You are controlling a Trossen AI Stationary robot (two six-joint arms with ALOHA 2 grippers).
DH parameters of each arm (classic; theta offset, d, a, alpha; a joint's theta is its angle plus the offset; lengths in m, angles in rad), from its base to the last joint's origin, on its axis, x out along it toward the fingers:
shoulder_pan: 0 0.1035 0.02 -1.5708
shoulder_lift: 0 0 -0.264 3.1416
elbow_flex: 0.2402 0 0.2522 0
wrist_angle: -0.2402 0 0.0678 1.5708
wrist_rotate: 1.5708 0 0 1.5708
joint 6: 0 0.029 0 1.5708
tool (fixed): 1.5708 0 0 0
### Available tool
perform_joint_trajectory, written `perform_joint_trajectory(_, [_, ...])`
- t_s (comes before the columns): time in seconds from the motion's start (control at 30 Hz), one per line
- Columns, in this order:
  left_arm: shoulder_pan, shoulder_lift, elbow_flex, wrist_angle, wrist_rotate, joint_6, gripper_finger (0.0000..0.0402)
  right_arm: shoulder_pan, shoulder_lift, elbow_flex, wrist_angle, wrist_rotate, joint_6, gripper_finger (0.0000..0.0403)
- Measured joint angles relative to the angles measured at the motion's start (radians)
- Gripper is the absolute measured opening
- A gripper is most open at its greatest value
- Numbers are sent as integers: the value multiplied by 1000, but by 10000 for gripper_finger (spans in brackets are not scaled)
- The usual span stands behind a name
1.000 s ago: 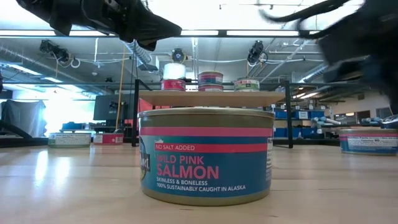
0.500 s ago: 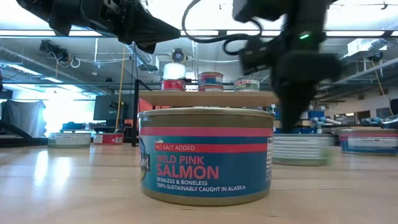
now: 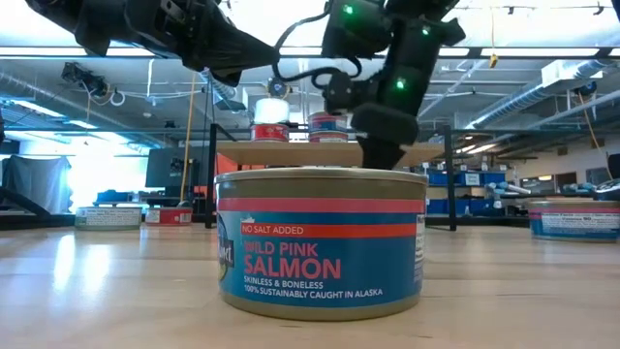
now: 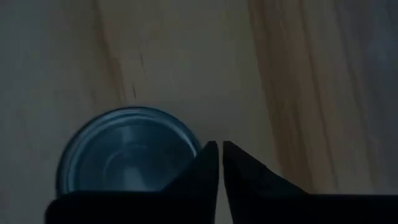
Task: Stack canned seafood by type on shelf
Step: Put the green tuna can on the shelf aligned with the other green tuna can
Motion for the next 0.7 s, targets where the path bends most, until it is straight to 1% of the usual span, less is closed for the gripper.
perform_joint_trajectory(0.13, [-1,0,0,-3,2,0,7,35,-3,34,-29,0,-13,68])
perform_joint_trajectory(0.3, [-1,1,0,-17,7,1,7,146,-6,33,-21,-53,-15,121])
perform_joint_trajectory(0.37, [-1,2,0,-19,6,1,7,195,-4,24,-13,-52,-10,135])
perform_joint_trajectory(0.43, [0,2,0,-16,2,1,7,235,6,10,8,-26,-1,141])
perform_joint_trajectory(0.53, [0,2,0,-16,2,2,7,268,21,0,20,29,15,140])
perform_joint_trajectory(0.7, [0,2,0,-15,2,2,7,266,67,-2,17,97,44,124])
